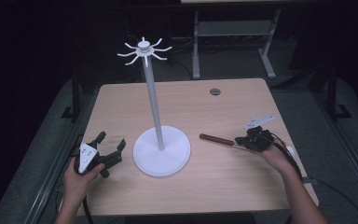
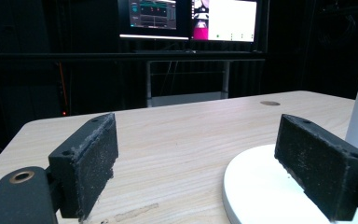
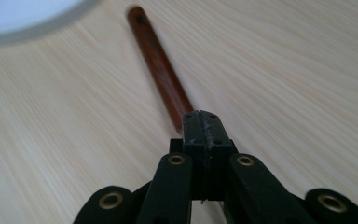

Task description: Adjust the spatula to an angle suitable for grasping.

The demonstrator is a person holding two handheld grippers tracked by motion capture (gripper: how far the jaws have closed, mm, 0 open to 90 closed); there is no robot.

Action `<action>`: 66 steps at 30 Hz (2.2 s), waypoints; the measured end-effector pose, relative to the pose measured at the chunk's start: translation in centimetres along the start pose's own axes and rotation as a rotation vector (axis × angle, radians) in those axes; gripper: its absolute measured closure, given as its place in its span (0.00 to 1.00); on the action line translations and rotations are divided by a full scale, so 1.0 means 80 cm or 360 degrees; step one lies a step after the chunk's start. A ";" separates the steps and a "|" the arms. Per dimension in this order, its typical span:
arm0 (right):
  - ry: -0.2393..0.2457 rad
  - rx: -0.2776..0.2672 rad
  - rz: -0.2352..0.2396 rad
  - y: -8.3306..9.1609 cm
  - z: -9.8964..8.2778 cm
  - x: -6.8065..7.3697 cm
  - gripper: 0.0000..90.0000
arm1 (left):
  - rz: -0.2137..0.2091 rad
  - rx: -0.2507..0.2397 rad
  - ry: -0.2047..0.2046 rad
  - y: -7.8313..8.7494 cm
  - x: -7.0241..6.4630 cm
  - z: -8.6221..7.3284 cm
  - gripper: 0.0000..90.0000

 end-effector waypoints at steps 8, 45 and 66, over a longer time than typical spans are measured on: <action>-0.0097 0.0130 -0.0057 0.019 -0.039 -0.043 1.00 | 0.0001 0.0001 0.0000 0.000 0.000 0.000 0.14; 0.0024 0.0322 0.0188 0.014 -0.072 -0.043 1.00 | -0.0001 0.0002 -0.0002 0.000 0.000 0.000 0.14; 0.0268 0.0366 0.0334 0.008 -0.047 0.008 1.00 | 0.0000 0.0001 -0.0003 0.000 0.000 0.000 0.14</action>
Point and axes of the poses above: each handheld gripper's, and its own axes: y roughly backward along the jaws, z roughly out of its top, x roughly to its left, the point moved 2 cm from there along -y, roughly forward along the jaws, and after that the axes turned 15 degrees about x, right-handed, at the moved point
